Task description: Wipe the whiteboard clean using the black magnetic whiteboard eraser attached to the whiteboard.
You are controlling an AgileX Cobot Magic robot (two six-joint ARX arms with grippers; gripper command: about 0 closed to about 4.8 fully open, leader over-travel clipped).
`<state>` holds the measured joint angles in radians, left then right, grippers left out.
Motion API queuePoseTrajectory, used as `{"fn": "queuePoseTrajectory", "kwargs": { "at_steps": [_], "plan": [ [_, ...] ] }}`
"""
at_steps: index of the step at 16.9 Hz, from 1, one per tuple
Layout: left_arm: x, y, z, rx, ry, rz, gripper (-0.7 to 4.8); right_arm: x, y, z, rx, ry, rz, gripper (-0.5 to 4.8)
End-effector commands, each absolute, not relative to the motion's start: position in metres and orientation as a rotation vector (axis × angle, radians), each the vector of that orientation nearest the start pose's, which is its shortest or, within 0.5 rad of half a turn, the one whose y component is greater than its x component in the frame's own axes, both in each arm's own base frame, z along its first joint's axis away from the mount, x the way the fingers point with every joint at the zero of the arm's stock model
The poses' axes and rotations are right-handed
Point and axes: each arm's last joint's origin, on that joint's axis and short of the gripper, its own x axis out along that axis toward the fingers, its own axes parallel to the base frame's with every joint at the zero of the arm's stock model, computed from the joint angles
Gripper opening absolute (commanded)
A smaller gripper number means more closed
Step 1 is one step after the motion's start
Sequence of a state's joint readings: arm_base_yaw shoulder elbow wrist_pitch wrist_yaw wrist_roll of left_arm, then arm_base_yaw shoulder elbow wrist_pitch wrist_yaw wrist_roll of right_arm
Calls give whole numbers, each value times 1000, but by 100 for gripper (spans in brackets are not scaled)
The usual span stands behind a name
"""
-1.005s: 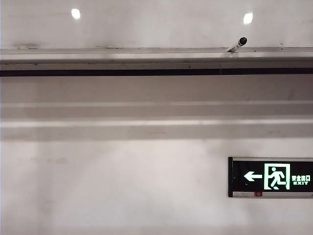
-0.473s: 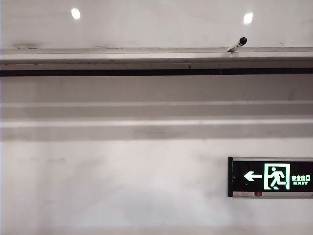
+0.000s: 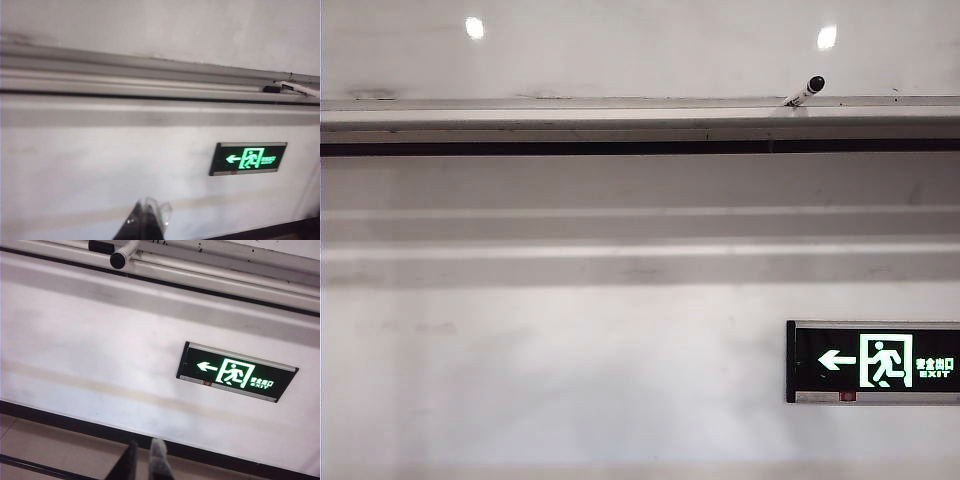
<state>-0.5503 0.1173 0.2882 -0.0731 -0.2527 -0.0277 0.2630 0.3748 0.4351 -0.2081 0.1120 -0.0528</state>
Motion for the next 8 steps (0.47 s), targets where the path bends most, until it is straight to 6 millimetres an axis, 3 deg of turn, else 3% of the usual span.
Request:
{"fn": "queuePoseTrajectory", "kwargs": {
  "at_steps": [1, 8],
  "plan": [
    [75, -35, 246, 5, -115, -224, -6, 108, 26, 263, -75, 123, 156, 41],
    [81, -26, 210, 21, -110, -174, -6, 108, 26, 263, -76, 128, 155, 41]
  ]
}}
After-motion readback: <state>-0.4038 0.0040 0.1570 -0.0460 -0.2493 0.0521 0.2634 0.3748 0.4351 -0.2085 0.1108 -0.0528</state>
